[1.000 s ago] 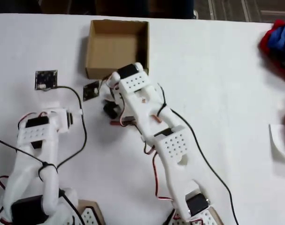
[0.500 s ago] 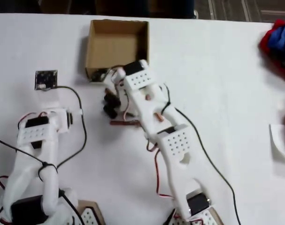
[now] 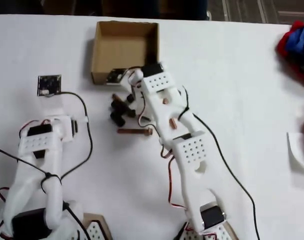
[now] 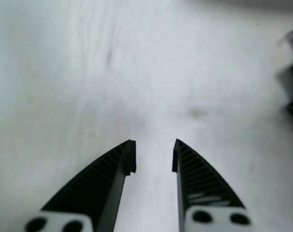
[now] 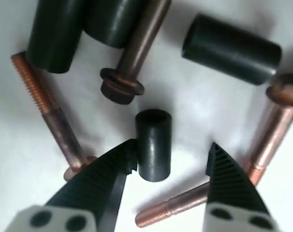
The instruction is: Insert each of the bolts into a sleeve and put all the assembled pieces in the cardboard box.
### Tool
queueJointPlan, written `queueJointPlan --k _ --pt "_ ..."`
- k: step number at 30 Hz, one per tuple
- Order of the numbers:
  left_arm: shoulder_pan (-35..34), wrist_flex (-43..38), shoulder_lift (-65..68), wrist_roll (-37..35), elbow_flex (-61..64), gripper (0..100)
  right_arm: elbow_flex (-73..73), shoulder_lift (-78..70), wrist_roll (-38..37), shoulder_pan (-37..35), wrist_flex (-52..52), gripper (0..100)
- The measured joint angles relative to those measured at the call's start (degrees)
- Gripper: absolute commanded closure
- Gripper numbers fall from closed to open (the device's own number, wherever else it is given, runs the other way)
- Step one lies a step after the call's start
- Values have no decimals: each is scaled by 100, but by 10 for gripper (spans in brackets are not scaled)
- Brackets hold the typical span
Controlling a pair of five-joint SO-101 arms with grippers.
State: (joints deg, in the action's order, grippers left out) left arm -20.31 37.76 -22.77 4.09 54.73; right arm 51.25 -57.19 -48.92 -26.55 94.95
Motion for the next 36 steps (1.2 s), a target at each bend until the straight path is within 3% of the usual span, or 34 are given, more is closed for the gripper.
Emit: queueJointPlan --k 4,9,22,28,36 --pt "9 0 0 0 0 854 114 -158 -211 -26 18 796" --pt "9 0 0 0 0 854 141 -211 -237 -9 -35 991" --pt "9 0 0 0 0 854 149 -229 -255 -9 -44 973" --pt "9 0 0 0 0 854 158 -229 -255 -9 -35 876" --pt "9 0 0 0 0 854 695 -352 -123 -79 35 868"
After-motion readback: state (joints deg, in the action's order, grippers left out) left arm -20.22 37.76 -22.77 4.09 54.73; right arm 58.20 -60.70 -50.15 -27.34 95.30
